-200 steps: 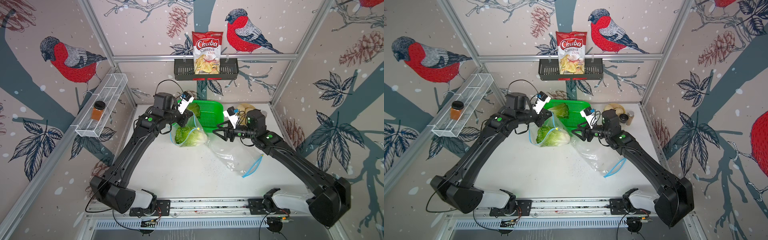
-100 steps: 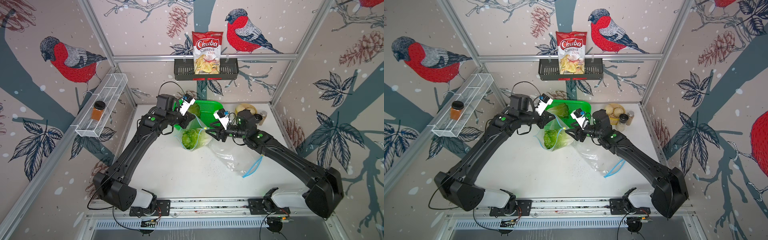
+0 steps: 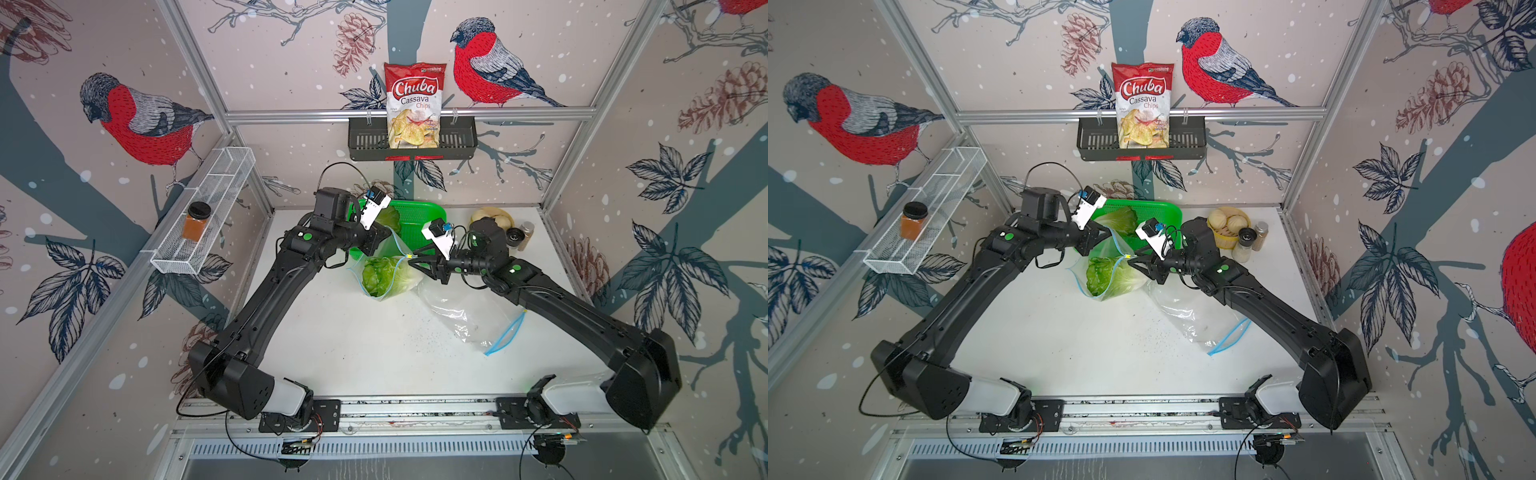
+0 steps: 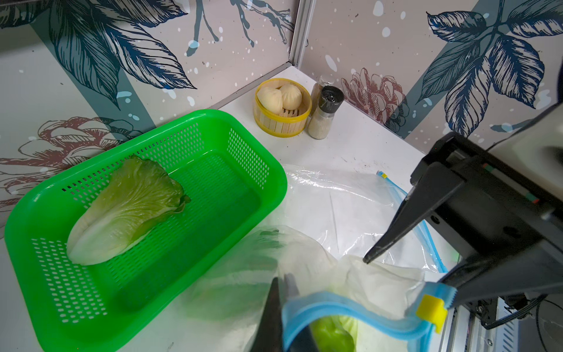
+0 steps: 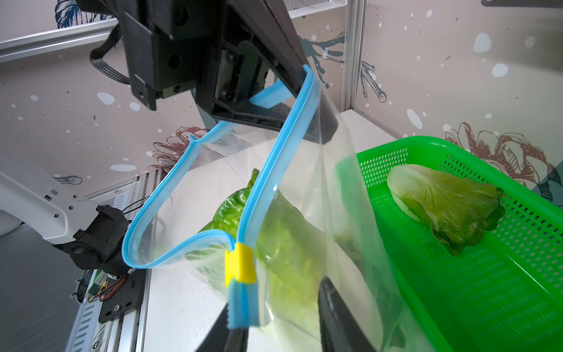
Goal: Put the chinese cabbages into a zipper bag and zip it
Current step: Adjust the zipper food storage bag at the center of the board.
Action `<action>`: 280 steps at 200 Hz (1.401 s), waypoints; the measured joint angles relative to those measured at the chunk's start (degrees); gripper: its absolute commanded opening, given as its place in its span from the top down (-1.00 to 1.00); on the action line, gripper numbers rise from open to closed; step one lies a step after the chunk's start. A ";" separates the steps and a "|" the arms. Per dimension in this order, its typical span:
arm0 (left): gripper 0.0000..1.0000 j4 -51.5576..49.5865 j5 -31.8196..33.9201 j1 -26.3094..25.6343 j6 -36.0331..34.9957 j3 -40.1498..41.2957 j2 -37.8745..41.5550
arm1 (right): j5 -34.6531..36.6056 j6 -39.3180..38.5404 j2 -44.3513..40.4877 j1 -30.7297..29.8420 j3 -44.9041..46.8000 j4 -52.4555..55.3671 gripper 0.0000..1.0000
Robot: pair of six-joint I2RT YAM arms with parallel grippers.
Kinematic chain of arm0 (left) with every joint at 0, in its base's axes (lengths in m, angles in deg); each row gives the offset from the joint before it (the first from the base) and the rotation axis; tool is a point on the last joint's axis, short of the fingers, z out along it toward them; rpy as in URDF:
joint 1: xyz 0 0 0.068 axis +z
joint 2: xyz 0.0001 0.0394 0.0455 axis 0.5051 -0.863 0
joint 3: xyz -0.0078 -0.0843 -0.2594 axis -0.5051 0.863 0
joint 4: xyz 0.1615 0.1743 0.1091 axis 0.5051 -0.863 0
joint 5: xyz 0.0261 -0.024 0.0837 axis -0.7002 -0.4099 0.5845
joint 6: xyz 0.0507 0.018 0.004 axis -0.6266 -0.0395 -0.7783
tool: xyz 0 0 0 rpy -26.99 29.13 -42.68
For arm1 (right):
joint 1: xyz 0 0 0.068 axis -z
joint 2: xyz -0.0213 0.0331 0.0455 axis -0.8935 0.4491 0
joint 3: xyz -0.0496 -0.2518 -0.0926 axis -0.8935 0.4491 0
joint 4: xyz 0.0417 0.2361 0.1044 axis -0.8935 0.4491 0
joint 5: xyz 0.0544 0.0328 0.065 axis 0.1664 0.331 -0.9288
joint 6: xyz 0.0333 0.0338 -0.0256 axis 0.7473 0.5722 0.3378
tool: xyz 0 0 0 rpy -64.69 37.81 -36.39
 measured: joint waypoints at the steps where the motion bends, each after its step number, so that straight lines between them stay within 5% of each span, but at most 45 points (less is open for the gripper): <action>1: 1.00 0.00 0.00 0.00 0.00 0.00 0.00 | -0.07 0.00 0.02 0.00 -0.02 0.00 0.34; 105: 1.00 -1.03 1.16 0.04 0.98 -0.37 1.09 | -1.66 1.16 0.63 -1.81 -2.78 0.70 1.00; 183: 1.00 -7.56 5.55 0.59 1.90 0.44 4.24 | -3.08 17.35 -2.27 -3.48 0.09 -5.68 1.00; 226: 0.13 -5.62 4.35 0.74 2.32 0.20 4.09 | -5.51 20.06 -1.81 1.16 0.15 -5.40 1.00; 280: 0.02 -2.64 2.54 0.76 0.37 -2.14 6.58 | -6.99 18.53 0.74 3.30 -3.48 -1.75 1.00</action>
